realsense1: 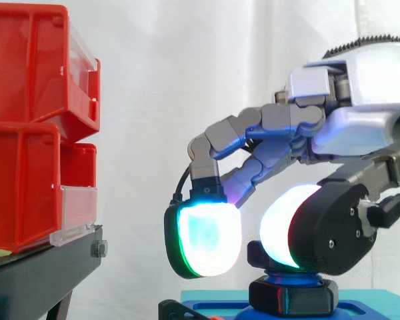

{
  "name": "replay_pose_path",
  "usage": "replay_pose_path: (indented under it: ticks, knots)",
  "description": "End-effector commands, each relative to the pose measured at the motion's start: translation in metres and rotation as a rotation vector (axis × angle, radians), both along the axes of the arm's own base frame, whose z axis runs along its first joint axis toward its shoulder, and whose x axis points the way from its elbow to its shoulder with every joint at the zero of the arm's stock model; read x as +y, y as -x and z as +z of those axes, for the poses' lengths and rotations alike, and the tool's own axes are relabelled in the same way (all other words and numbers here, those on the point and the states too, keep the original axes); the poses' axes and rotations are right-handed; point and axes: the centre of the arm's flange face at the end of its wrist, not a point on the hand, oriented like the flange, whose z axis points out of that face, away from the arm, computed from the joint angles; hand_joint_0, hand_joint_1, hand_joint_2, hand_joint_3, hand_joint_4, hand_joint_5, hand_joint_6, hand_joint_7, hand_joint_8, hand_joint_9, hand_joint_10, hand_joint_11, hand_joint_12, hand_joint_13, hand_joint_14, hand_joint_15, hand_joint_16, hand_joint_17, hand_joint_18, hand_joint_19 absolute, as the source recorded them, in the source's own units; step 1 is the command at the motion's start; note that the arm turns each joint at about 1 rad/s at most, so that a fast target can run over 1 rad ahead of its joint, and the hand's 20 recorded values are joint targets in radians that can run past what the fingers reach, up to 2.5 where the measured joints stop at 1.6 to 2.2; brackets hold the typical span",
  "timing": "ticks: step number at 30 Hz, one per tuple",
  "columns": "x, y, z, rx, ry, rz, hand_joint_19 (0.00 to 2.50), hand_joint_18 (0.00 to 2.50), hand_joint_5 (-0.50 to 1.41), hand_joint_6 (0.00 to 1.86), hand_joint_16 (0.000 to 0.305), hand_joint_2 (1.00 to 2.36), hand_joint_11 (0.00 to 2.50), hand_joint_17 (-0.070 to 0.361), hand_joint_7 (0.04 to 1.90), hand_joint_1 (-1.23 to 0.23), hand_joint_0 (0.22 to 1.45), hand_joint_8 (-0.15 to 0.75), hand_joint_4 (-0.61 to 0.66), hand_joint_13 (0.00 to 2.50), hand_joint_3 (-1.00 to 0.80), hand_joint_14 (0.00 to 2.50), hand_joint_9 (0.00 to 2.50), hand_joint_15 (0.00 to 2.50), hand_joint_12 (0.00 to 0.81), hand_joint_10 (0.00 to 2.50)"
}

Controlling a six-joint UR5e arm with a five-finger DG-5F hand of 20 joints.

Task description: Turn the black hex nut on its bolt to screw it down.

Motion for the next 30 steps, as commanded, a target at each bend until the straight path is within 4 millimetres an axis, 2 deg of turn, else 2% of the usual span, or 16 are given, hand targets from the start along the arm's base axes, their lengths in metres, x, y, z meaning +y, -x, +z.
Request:
replay_pose_path:
  ticks: [1, 17, 30]
  knots:
    - [-0.002, 0.0, 0.008, 0.016, 0.009, 0.005, 0.17, 0.5, -0.08, 0.58, 0.041, 1.0, 0.13, 0.092, 1.11, -0.46, 0.53, 0.291, 0.21, 0.57, -0.5, 0.0, 0.63, 0.05, 0.318, 0.0]
    - [-0.017, 0.003, 0.006, 0.039, 0.033, 0.038, 0.19, 0.52, -0.07, 0.63, 0.041, 1.0, 0.15, 0.093, 1.12, -0.45, 0.54, 0.296, 0.2, 0.59, -0.5, 0.0, 0.68, 0.07, 0.32, 0.0]
    - [-0.017, 0.005, 0.005, 0.043, 0.032, 0.063, 0.22, 0.55, -0.07, 0.65, 0.042, 1.0, 0.17, 0.094, 1.11, -0.43, 0.54, 0.299, 0.21, 0.62, -0.5, 0.0, 0.68, 0.08, 0.32, 0.0]
